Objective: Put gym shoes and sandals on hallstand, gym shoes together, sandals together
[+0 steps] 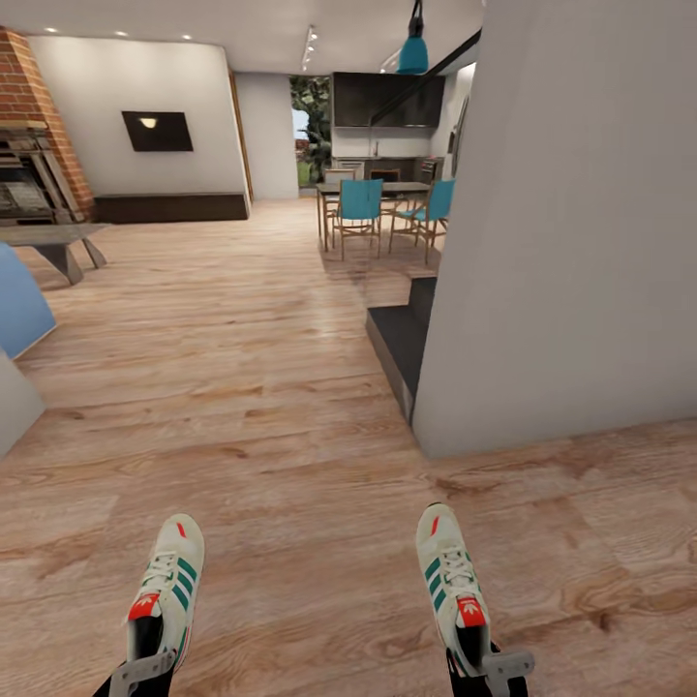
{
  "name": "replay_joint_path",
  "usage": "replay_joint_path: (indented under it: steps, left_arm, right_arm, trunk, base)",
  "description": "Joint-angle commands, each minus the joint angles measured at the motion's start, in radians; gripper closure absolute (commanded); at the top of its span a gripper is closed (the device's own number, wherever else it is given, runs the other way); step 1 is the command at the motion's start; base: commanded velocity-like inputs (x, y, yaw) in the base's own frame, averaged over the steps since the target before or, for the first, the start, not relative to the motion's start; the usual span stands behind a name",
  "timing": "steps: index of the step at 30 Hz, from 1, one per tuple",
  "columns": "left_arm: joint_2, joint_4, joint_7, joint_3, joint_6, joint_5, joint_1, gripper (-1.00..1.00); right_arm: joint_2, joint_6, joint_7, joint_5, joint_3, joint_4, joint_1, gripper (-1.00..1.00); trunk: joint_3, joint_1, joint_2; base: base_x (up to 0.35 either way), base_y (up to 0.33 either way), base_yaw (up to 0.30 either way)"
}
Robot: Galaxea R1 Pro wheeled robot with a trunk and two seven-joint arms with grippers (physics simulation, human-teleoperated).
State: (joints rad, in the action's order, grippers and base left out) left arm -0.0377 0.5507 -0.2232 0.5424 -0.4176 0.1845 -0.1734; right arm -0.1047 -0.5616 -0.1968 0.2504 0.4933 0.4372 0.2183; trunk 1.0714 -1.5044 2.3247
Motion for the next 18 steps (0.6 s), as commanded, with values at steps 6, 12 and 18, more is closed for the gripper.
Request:
replay_joint_path:
  steps: [6,12,18]
  left_arm:
    - [0.001,0.000,-0.007,0.008,-0.004,0.012,0.000,1.00]
    - [0.001,-0.001,-0.007,0.007,-0.004,0.015,0.000,1.00]
    - [0.001,-0.001,-0.007,0.007,-0.004,0.017,-0.001,1.00]
  right_arm:
    - [0.000,-0.003,-0.006,0.007,0.009,0.000,0.001,1.00]
    - [0.000,-0.003,-0.006,0.007,0.010,0.000,0.001,1.00]
    - [0.000,-0.003,-0.006,0.007,0.009,0.000,0.001,1.00]
  trunk:
    - [0.001,0.000,0.000]
    - [0.001,0.000,0.000]
    - [0.001,0.000,0.000]
  base:
    - [0.000,0.000,-0.265]
    - [0.000,0.000,-0.265]
    - [0.000,0.000,-0.266]
